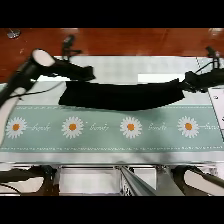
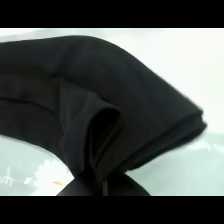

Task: Fold the shirts.

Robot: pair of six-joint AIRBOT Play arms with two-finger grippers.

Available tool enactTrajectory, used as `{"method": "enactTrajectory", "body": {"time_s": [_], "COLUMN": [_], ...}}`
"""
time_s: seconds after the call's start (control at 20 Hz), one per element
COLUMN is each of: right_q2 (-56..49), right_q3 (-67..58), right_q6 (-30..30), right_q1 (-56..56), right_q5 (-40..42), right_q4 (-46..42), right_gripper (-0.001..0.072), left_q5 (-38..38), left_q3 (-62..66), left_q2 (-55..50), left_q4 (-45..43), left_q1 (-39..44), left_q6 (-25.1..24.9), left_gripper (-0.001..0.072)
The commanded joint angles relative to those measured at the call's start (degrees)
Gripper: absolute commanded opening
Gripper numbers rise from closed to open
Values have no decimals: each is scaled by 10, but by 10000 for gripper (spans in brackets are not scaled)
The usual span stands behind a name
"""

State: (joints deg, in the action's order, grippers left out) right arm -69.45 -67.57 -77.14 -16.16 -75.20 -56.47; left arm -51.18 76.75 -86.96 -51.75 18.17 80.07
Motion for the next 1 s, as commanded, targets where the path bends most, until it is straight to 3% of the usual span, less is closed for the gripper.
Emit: {"method": "enactTrajectory", "body": {"time_s": [0.0,0.3,0.55,0.75,0.95], "right_q2": [162,282,286,285,264], "right_q3": [71,80,80,79,74], "right_q6": [-10,-46,-46,-42,-62], "right_q1": [-1,-1,-1,-1,95], "right_q5": [-19,-54,-56,-53,-6], "right_q4": [3,7,11,20,24], "right_gripper": [17,17,17,18,17], "left_q5": [60,46,-34,-95,-142], "left_q3": [22,156,186,210,203], "left_q2": [-67,-216,-243,-203,-96], "left_q4": [2,4,4,1,-39], "left_q1": [115,269,336,256,69], "left_q6": [44,120,114,89,94], "left_gripper": [30,30,32,32,32]}}
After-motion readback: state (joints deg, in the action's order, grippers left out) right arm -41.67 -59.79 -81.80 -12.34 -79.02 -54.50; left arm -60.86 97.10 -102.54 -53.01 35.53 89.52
